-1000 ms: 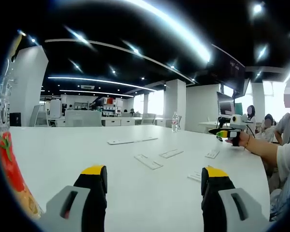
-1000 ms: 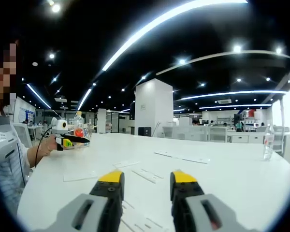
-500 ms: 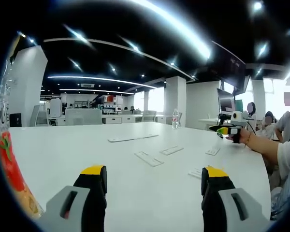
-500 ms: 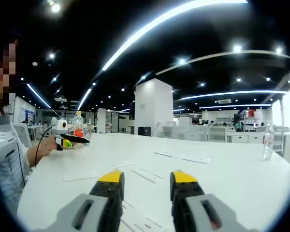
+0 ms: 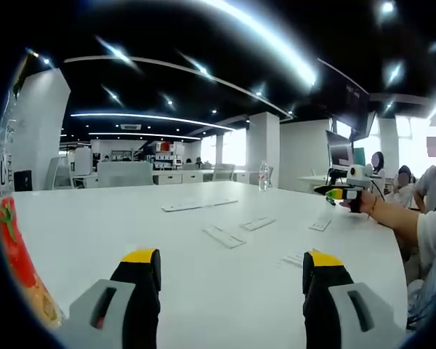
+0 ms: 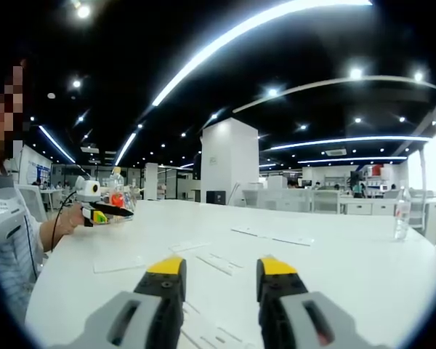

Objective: Locate the socket holder cover, grip the socket holder cover, clip it into the socket holder slot.

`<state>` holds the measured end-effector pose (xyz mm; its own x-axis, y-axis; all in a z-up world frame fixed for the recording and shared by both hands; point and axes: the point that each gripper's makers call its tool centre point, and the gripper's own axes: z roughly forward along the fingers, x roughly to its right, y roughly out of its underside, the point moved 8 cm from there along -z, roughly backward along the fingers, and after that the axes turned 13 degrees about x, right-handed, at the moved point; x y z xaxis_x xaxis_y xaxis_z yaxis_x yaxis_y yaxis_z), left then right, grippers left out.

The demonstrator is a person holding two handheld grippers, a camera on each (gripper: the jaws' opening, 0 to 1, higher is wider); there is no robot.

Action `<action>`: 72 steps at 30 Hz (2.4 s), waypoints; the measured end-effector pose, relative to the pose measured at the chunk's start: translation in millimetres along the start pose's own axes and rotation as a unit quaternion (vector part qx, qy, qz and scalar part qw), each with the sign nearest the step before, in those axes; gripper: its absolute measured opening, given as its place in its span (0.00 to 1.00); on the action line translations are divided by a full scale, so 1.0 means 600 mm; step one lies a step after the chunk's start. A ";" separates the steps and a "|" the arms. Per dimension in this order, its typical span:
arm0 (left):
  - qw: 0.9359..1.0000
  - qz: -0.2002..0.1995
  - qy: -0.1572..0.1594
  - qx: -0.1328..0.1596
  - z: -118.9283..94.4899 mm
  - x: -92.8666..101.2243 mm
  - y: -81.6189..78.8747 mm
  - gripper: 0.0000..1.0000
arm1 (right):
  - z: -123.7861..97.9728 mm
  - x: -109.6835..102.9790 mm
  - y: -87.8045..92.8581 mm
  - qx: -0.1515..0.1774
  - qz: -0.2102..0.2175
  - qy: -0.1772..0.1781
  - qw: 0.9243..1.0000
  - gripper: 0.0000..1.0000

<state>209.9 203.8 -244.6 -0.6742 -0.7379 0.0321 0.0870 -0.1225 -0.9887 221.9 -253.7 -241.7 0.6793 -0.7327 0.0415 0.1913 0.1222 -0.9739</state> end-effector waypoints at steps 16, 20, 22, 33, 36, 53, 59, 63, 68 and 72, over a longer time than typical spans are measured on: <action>1.000 0.001 -0.006 -0.003 -0.003 -0.004 0.002 0.80 | -0.004 0.001 0.001 0.005 0.011 0.006 1.000 0.40; 1.000 0.002 -0.007 -0.002 -0.004 -0.004 0.001 0.80 | -0.006 0.004 0.000 0.007 0.013 0.009 1.000 0.40; 1.000 0.002 -0.006 -0.001 -0.004 -0.004 0.000 0.80 | -0.007 0.006 0.001 0.006 0.015 0.012 1.000 0.40; 1.000 -0.008 -0.007 -0.002 -0.003 -0.008 0.004 0.80 | -0.009 0.004 -0.007 0.014 0.020 -0.008 1.000 0.45; 1.000 -0.012 -0.004 -0.009 -0.001 -0.008 0.008 0.80 | -0.005 0.004 -0.015 0.006 0.004 -0.025 1.000 0.46; 1.000 -0.009 -0.002 -0.022 0.001 -0.009 0.014 0.80 | 0.030 -0.004 -0.018 -0.163 -0.064 -0.150 0.973 0.50; 1.000 -0.009 -0.001 -0.025 0.001 -0.009 0.016 0.80 | 0.043 -0.006 -0.029 -0.211 -0.081 -0.179 0.958 0.50; 1.000 -0.010 -0.002 -0.025 0.001 -0.010 0.016 0.80 | 0.048 -0.007 -0.031 -0.237 -0.077 -0.202 0.947 0.44; 1.000 -0.012 -0.003 -0.026 0.001 -0.011 0.017 0.80 | 0.055 -0.006 -0.030 -0.280 -0.082 -0.223 0.930 0.43; 0.999 -0.013 -0.003 -0.030 0.002 -0.012 0.020 0.80 | 0.062 -0.008 -0.029 -0.322 -0.092 -0.240 0.911 0.43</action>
<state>216.8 206.8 -256.4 -0.6719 -0.7383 0.0594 0.0239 -0.1018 -0.9945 241.6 -227.2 -216.6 0.9391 -0.3046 0.1589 -0.0175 -0.5042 -0.8634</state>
